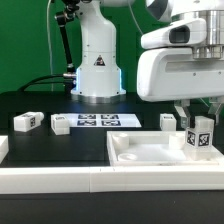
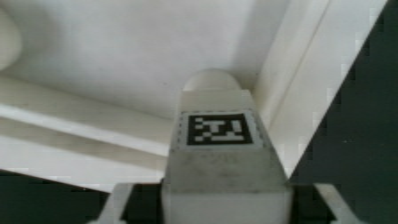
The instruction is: Assemble square table
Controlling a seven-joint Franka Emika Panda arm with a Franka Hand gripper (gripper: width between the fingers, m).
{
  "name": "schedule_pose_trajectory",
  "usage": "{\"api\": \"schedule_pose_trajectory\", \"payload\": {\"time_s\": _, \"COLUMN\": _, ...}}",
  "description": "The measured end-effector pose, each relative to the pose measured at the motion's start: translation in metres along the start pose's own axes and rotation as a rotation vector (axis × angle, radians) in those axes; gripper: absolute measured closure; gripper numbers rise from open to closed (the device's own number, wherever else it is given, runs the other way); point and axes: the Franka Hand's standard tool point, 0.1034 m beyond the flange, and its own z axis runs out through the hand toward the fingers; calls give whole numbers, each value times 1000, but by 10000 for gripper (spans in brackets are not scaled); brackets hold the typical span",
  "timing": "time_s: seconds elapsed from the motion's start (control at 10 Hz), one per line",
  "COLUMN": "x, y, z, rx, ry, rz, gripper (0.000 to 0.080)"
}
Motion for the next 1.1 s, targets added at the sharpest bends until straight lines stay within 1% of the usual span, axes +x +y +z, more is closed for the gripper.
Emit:
{"api": "schedule_pose_trajectory", "payload": {"time_s": 0.1, "x": 0, "y": 0, "z": 0, "rx": 0, "ry": 0, "rz": 81, "gripper": 509}}
{"api": "schedule_pose_trajectory", "payload": {"time_s": 0.3, "x": 0, "y": 2, "z": -1, "rx": 13, "ry": 5, "rz": 314, "gripper": 509}}
{"api": "schedule_pose_trajectory", "payload": {"time_s": 0.6, "x": 0, "y": 0, "z": 0, "rx": 12, "ry": 8, "rz": 570, "gripper": 508}}
{"api": "schedule_pose_trajectory", "payload": {"time_s": 0.7, "x": 1, "y": 2, "z": 0, "rx": 11, "ry": 12, "rz": 614, "gripper": 506}}
{"api": "schedule_pose_trajectory", "payload": {"time_s": 0.9, "x": 0, "y": 8, "z": 0, "rx": -3, "ry": 14, "rz": 730, "gripper": 505}}
{"api": "schedule_pose_trajectory", "payload": {"time_s": 1.1, "x": -2, "y": 17, "z": 0, "rx": -25, "ry": 16, "rz": 853, "gripper": 501}}
